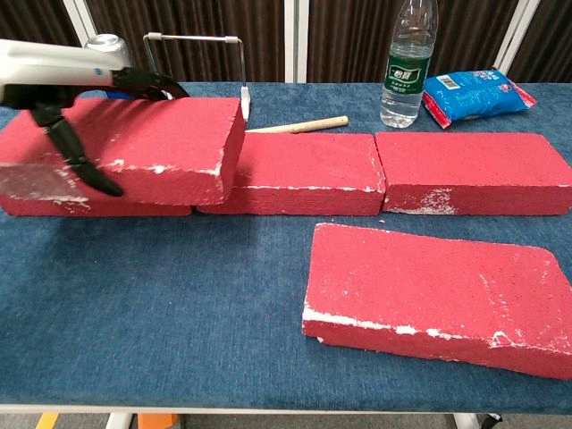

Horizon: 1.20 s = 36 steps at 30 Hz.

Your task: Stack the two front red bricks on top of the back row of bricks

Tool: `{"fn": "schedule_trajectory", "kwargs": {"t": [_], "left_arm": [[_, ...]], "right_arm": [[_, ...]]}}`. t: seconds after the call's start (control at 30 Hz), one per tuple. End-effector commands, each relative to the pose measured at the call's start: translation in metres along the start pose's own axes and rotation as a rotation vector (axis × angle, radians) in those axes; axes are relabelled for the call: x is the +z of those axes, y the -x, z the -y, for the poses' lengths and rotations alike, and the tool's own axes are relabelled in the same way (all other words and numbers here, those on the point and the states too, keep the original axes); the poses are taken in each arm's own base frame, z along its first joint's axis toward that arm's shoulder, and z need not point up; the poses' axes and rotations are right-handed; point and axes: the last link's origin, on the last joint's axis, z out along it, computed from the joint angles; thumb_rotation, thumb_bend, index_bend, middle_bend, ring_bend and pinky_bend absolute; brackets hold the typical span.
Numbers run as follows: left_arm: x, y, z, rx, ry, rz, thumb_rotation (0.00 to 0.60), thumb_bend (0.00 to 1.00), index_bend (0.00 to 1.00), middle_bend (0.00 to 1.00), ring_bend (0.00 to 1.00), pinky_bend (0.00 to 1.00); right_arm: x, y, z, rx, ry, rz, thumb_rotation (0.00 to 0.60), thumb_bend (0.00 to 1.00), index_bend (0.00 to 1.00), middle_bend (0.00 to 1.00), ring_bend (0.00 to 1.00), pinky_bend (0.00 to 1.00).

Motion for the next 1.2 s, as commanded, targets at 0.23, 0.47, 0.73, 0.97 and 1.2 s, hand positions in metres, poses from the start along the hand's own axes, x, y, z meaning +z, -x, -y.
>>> {"fn": "schedule_trajectory", "kwargs": {"t": [0.23,0.47,0.73,0.97,1.2], "left_arm": [[0.048,-0.019,0.005,-0.089,-0.032,0.025,0.600,0.00,0.09,0.23,0.14,0.03],[0.048,-0.012,0.002,-0.128,-0.097,-0.019,0.600,0.00,0.09,0.28,0.18,0.03],[0.050,-0.008,-0.005,-0.037,-0.125,-0.023,0.600,0.00,0.09,0.27,0.18,0.02],[0.053,-0.004,-0.009,-0.021,-0.129,-0.008,0.600,0.00,0.09,0.27,0.18,0.00],[0.056,-0.005,-0.014,-0.003,-0.111,0.009,0.600,0.00,0.09,0.26,0.18,0.00]], "right_arm": [[0.002,-0.004,0.002,0.008,-0.007,-0.009,0.600,0.18,0.00,0.00,0.00,0.00],[0.002,-0.002,-0.001,0.015,0.003,-0.008,0.600,0.18,0.00,0.00,0.00,0.00],[0.000,-0.002,-0.005,0.018,0.014,-0.009,0.600,0.18,0.00,0.00,0.00,0.00],[0.003,0.002,-0.005,0.011,0.010,0.005,0.600,0.18,0.00,0.00,0.00,0.00],[0.005,0.000,-0.004,0.005,0.000,0.001,0.600,0.18,0.00,0.00,0.00,0.00]]}}
